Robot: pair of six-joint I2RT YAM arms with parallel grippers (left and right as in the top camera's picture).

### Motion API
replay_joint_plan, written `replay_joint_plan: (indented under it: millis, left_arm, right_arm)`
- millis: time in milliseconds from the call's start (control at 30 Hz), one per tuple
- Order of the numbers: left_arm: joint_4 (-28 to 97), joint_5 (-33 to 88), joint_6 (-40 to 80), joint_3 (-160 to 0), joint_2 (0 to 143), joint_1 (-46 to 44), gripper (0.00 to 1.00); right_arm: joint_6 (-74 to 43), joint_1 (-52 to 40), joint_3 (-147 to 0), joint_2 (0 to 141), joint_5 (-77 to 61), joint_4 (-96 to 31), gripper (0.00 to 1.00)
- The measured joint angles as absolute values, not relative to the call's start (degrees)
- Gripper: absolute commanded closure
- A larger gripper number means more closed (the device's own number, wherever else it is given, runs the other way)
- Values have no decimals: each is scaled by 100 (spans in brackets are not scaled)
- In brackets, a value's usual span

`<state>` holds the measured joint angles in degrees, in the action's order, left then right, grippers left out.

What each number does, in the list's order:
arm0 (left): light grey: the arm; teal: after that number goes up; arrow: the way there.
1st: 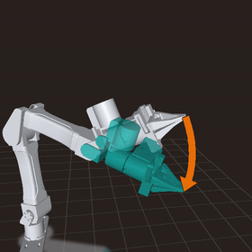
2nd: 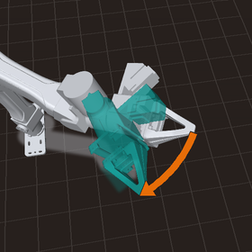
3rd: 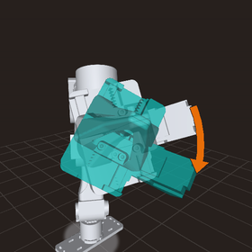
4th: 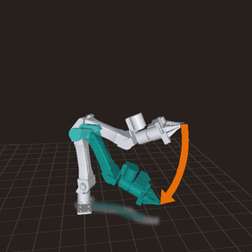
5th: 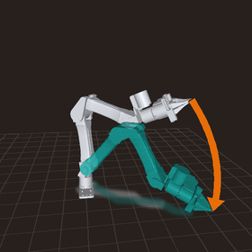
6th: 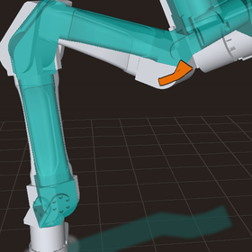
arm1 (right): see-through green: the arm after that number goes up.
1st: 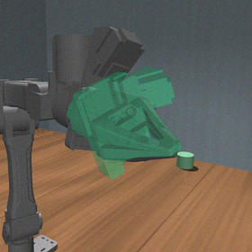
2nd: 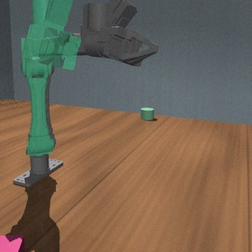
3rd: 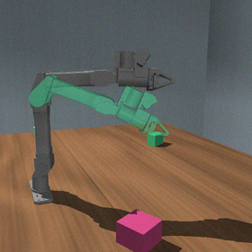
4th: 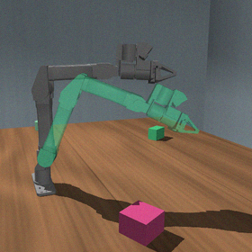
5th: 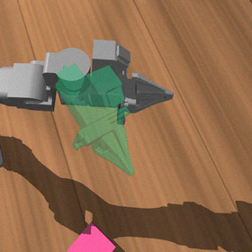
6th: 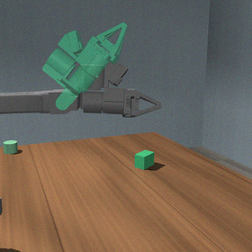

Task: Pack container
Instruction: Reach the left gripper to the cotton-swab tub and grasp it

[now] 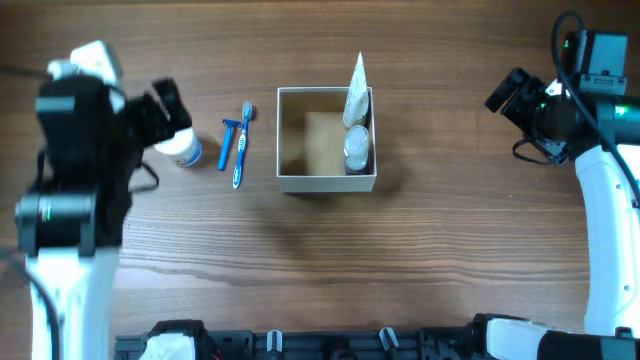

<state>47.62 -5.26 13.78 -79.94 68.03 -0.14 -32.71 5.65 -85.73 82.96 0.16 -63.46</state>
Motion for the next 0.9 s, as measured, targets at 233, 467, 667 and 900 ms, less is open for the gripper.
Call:
replay_joint_plan:
  millis: [233, 467, 667, 900]
  left_arm:
    - [4818, -506, 1378, -8132, 7959, 12, 0]
    - [4993, -504, 1361, -8152, 9218, 239, 0]
    - [4995, -506, 1358, -8152, 10151, 451, 3]
    - [4877, -506, 1356, -8152, 10960, 602, 3]
  right_arm:
    - [-3271, 565, -8573, 8296, 14, -6344, 0]
    - [-3271, 565, -8573, 8296, 3, -6346, 0]
    - [-3269, 565, -8573, 8296, 1, -6344, 0]
    - [-3269, 565, -8573, 8296, 1, -6344, 0]
